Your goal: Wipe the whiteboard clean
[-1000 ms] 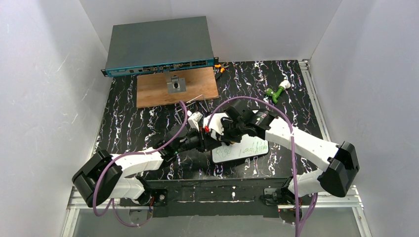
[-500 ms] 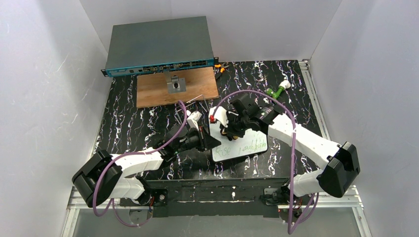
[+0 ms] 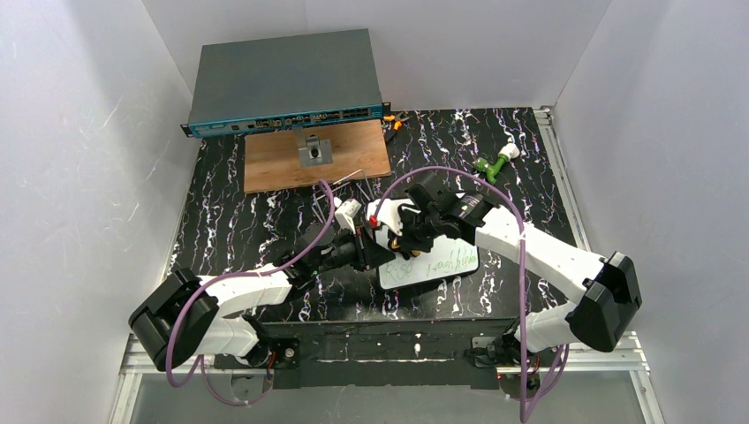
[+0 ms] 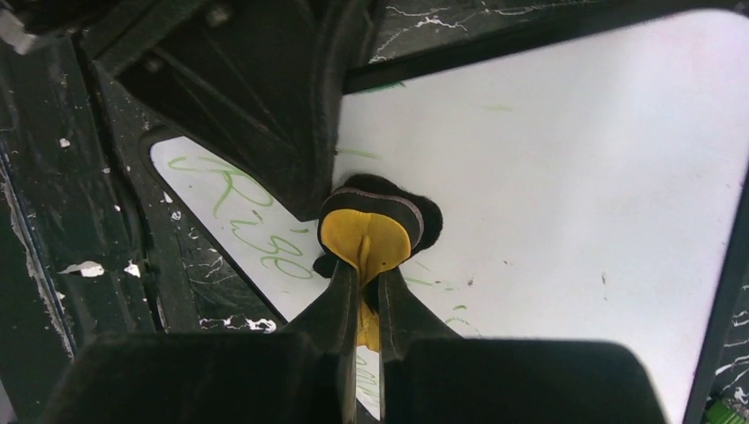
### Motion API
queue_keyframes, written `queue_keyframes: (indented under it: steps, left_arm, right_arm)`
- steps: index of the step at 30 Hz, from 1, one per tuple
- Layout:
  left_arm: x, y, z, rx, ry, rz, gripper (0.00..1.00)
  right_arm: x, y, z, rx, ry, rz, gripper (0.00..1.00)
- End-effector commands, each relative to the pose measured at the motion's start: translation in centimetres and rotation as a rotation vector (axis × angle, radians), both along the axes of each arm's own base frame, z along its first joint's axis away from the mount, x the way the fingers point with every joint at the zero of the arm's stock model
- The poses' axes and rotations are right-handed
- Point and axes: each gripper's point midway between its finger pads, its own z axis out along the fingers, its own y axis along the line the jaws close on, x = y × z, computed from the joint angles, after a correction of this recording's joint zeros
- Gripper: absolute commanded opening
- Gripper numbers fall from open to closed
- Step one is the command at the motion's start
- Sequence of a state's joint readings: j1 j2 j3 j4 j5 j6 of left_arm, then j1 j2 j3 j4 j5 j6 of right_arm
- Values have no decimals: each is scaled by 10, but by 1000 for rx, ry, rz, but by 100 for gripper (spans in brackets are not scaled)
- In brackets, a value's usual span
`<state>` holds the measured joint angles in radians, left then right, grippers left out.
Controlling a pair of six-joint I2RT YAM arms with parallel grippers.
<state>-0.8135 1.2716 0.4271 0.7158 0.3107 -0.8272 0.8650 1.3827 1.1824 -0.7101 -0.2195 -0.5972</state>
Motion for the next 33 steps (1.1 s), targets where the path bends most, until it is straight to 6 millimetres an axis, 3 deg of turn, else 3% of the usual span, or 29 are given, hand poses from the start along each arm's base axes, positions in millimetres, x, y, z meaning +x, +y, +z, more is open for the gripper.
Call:
queue_keyframes:
  steps: [1, 5, 13, 17, 22, 28, 33]
  left_arm:
    - [0, -6, 24, -51, -92, -34, 0]
    - [-1, -4, 25, -52, -99, -31, 0]
    - [0, -5, 24, -50, -96, -32, 0]
    - [0, -5, 24, -49, -93, -35, 0]
    - [0, -4, 25, -44, -100, -31, 0]
    - [-1, -5, 25, -44, -102, -38, 0]
    - [-1, -4, 26, -44, -104, -38, 0]
  right_arm:
    - [24, -8, 12, 17, -73, -79, 1]
    - [26, -13, 8, 1, -76, -89, 1]
    - [-19, 1, 14, 44, 72, 90, 1]
    - [-29, 9, 14, 34, 71, 147, 1]
    - [-5, 11, 19, 14, -24, 90, 1]
    - [35, -7, 29, 15, -95, -64, 1]
    - [35, -9, 30, 17, -83, -64, 1]
